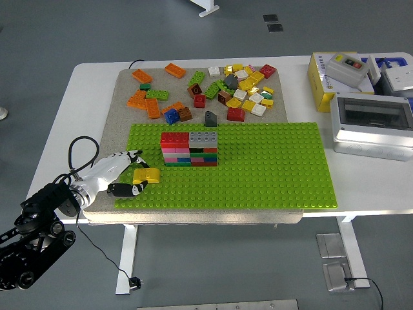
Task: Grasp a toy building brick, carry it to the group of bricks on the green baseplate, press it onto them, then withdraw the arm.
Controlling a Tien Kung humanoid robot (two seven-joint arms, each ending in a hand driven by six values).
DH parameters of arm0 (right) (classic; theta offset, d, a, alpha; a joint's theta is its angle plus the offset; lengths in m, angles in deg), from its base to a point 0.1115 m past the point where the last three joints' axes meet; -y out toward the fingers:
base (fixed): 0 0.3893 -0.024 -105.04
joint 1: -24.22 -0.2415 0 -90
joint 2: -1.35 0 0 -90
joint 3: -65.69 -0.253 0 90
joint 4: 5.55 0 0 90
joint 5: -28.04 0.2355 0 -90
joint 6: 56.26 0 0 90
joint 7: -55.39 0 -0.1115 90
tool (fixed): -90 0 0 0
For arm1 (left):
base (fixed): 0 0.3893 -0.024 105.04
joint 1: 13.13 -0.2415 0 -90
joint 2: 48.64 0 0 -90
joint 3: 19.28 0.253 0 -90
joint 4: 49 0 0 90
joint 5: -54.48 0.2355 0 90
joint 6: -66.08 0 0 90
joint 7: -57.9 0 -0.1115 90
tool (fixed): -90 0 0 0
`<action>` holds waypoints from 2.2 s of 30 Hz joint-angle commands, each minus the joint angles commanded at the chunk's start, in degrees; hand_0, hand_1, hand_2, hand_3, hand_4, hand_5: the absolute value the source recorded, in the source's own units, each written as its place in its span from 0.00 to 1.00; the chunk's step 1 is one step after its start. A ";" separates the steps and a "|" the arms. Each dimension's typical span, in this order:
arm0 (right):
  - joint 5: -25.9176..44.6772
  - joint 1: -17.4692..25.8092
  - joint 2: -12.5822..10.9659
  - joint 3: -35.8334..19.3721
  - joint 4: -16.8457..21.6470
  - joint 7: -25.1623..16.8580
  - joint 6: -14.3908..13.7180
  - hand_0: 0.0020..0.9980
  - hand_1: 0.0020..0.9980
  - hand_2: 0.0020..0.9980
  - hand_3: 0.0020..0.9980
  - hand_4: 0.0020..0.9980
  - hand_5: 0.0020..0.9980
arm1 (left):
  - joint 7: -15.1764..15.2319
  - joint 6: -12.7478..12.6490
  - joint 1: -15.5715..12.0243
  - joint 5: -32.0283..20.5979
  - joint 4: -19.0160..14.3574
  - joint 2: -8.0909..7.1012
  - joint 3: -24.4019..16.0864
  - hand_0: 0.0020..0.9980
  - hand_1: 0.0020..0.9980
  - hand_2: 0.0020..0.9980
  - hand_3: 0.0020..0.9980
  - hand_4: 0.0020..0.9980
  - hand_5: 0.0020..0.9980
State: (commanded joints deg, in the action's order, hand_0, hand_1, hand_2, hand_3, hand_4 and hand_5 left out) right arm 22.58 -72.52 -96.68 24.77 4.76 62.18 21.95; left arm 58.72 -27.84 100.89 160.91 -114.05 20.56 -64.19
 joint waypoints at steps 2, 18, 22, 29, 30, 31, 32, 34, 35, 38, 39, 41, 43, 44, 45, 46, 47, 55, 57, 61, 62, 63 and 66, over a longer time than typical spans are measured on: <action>0.02 -0.01 0.00 0.03 0.00 -0.03 -0.01 0.77 0.72 0.75 0.75 0.52 0.85 | 0.00 0.01 -0.03 0.00 0.01 0.03 0.03 1.00 1.00 1.00 0.69 0.62 0.25; 0.10 -0.07 -0.07 0.13 0.00 0.04 0.08 0.77 0.72 0.75 0.75 0.52 0.85 | 1.07 -0.67 0.00 -0.78 0.08 0.21 -0.23 1.00 0.99 1.00 0.55 0.57 0.24; 0.06 -0.09 -0.10 0.14 0.00 0.04 0.09 0.77 0.72 0.75 0.75 0.52 0.85 | 1.17 -0.74 -0.06 -0.91 0.24 0.25 -0.31 1.00 0.99 1.00 0.55 0.57 0.24; 0.57 -0.13 -0.23 0.79 0.00 0.05 0.10 0.77 0.72 0.75 0.75 0.52 0.85 | 1.25 -0.69 -0.25 -0.92 0.11 0.10 -1.00 1.00 0.98 1.00 0.53 0.57 0.23; 0.55 -0.12 -0.25 0.80 0.00 0.06 0.09 0.77 0.72 0.75 0.75 0.53 0.85 | 1.24 -0.65 -0.31 -0.86 -0.04 0.07 -1.20 1.00 0.98 0.99 0.52 0.61 0.24; 0.50 -0.10 -0.26 0.76 0.00 0.06 0.08 0.77 0.72 0.75 0.75 0.53 0.85 | 1.21 -0.60 -0.35 -0.73 -0.21 0.04 -1.39 1.00 0.98 0.99 0.52 0.61 0.24; 0.37 -0.09 -0.28 0.68 0.00 0.09 0.06 0.77 0.72 0.75 0.75 0.53 0.85 | 1.13 -0.52 -0.42 -0.47 -0.58 -0.06 -1.68 1.00 0.98 0.99 0.52 0.61 0.24; 0.22 -0.08 -0.31 0.55 0.00 0.11 0.03 0.77 0.72 0.75 0.75 0.53 0.85 | 0.89 -0.28 -0.49 -0.05 -1.33 -0.32 -2.14 1.00 0.98 0.99 0.52 0.61 0.24; 0.18 -0.08 -0.34 0.52 0.00 0.12 0.01 0.77 0.72 0.75 0.75 0.53 0.85 | 0.66 -0.07 -0.50 0.32 -1.87 -0.57 -2.34 1.00 0.98 0.99 0.52 0.61 0.24; 0.19 -0.14 -0.43 0.40 0.00 0.08 -0.03 0.77 0.72 0.75 0.75 0.52 0.86 | -0.27 0.74 -0.37 1.27 -4.16 -2.10 -2.52 1.00 0.98 0.98 0.51 0.61 0.22; 0.20 -0.15 -0.46 0.37 0.00 0.07 -0.04 0.77 0.72 0.75 0.75 0.52 0.86 | -0.55 0.99 -0.32 1.51 -4.89 -2.66 -2.45 1.00 0.98 0.98 0.51 0.61 0.22; 0.20 -0.21 -0.54 0.36 0.00 0.07 -0.10 0.77 0.72 0.75 0.75 0.52 0.86 | -1.54 1.84 -0.13 2.58 -7.05 -4.57 -2.09 1.00 0.98 0.98 0.51 0.61 0.22; 0.10 -0.23 -0.62 0.28 0.00 0.12 -0.15 0.77 0.72 0.75 0.75 0.52 0.85 | -2.45 2.67 0.18 3.59 -9.43 -6.60 -1.61 1.00 0.98 0.98 0.51 0.60 0.21; 0.03 -0.25 -0.68 0.25 0.00 0.14 -0.17 0.77 0.72 0.75 0.75 0.52 0.85 | -2.92 3.09 0.40 4.05 -10.49 -7.57 -1.37 1.00 0.98 0.98 0.51 0.60 0.21; -0.06 -0.26 -0.75 0.19 0.00 0.16 -0.20 0.77 0.72 0.75 0.75 0.52 0.85 | -3.45 3.57 0.68 4.52 -11.71 -8.74 -1.12 1.00 0.98 0.98 0.51 0.60 0.21; -0.12 -0.28 -0.80 0.13 0.00 0.16 -0.24 0.77 0.72 0.75 0.75 0.52 0.85 | -3.98 4.06 1.00 4.86 -12.89 -9.90 -0.92 1.00 0.98 0.98 0.51 0.60 0.21; -0.14 -0.28 -0.84 0.10 0.00 0.16 -0.26 0.77 0.72 0.75 0.75 0.52 0.85 | -4.46 4.52 1.30 4.98 -13.85 -10.82 -0.78 1.00 0.98 0.98 0.51 0.60 0.21; -0.78 -0.27 -1.36 -0.59 0.00 0.06 -0.43 0.77 0.72 0.75 0.75 0.53 0.85 | -9.23 9.80 5.19 -2.34 -21.98 -16.19 -3.12 1.00 0.98 0.97 0.52 0.60 0.21; -0.23 -0.29 -1.47 -0.10 0.00 -0.11 -0.41 0.77 0.72 0.75 0.75 0.53 0.85 | -10.29 10.97 5.74 -4.58 -23.90 -16.20 -4.76 1.00 0.98 0.97 0.52 0.60 0.21; 1.35 -0.36 -1.67 1.16 0.00 -0.50 -0.38 0.77 0.72 0.75 0.75 0.53 0.85 | -13.00 13.78 7.08 -9.27 -26.26 -14.80 -6.54 1.00 0.98 0.97 0.52 0.60 0.22; 1.51 -0.41 -1.69 1.23 0.00 -0.57 -0.41 0.77 0.72 0.75 0.75 0.53 0.85 | -13.99 14.71 7.67 -10.57 -26.36 -13.71 -6.71 1.00 0.98 0.97 0.52 0.60 0.22; 1.55 -0.45 -1.70 1.20 0.00 -0.61 -0.42 0.77 0.72 0.75 0.75 0.53 0.85 | -14.60 15.27 8.13 -11.31 -26.24 -12.83 -6.80 1.00 0.98 0.97 0.52 0.60 0.22; 1.55 -0.52 -1.68 0.98 0.00 -0.70 -0.44 0.77 0.72 0.75 0.75 0.53 0.85 | -16.02 16.57 10.16 -12.82 -24.35 -9.53 -6.59 1.00 0.98 0.97 0.52 0.60 0.22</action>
State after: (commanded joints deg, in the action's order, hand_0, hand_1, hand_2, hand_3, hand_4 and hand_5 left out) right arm 24.12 -73.04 -98.36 25.75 4.76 61.48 21.51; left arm 42.70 -11.27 111.06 148.09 -138.40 11.03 -70.78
